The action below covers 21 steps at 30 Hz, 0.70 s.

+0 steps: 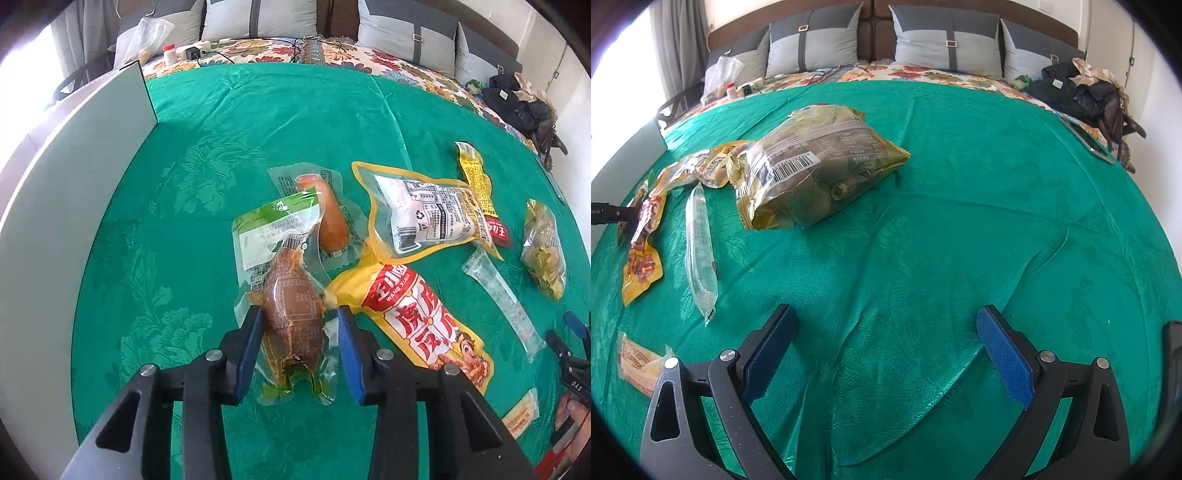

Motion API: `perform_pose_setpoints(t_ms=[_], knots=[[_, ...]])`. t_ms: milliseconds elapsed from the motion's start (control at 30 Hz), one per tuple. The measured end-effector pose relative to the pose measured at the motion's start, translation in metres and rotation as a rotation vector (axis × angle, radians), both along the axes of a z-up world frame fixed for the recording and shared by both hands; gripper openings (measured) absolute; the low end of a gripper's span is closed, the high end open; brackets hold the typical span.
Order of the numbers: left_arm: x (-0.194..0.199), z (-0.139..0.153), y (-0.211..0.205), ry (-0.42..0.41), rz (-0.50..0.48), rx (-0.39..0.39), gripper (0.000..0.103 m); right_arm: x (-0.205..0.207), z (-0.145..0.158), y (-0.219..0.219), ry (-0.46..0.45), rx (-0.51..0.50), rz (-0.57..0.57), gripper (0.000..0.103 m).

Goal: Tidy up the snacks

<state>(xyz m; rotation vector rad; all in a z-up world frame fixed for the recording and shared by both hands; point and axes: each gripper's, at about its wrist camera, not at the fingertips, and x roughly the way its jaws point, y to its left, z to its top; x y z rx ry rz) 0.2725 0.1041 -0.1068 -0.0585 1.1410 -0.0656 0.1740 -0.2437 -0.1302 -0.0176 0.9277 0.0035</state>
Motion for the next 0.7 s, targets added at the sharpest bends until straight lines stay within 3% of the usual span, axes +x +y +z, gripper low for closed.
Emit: perform_pose_setpoints(t_ms=[233, 367, 500, 600, 700], knots=[[-0.066, 0.002, 0.003, 0.027, -0.159, 0.039, 0.040, 0.000, 0.000, 0.000, 0.000, 0.000, 0.000, 0.100], [-0.076, 0.000, -0.002, -0.018, -0.150, 0.106, 0.075, 0.000, 0.000, 0.000, 0.000, 0.000, -0.001, 0.100], [-0.063, -0.015, 0.006, -0.011, -0.088, 0.088, 0.078, 0.000, 0.000, 0.000, 0.000, 0.000, -0.001, 0.100], [-0.059, -0.023, 0.016, -0.065, -0.012, 0.077, 0.100, 0.000, 0.000, 0.000, 0.000, 0.000, -0.001, 0.100], [-0.062, -0.027, 0.022, -0.132, 0.036, 0.075, 0.103, 0.000, 0.000, 0.000, 0.000, 0.001, -0.001, 0.100]])
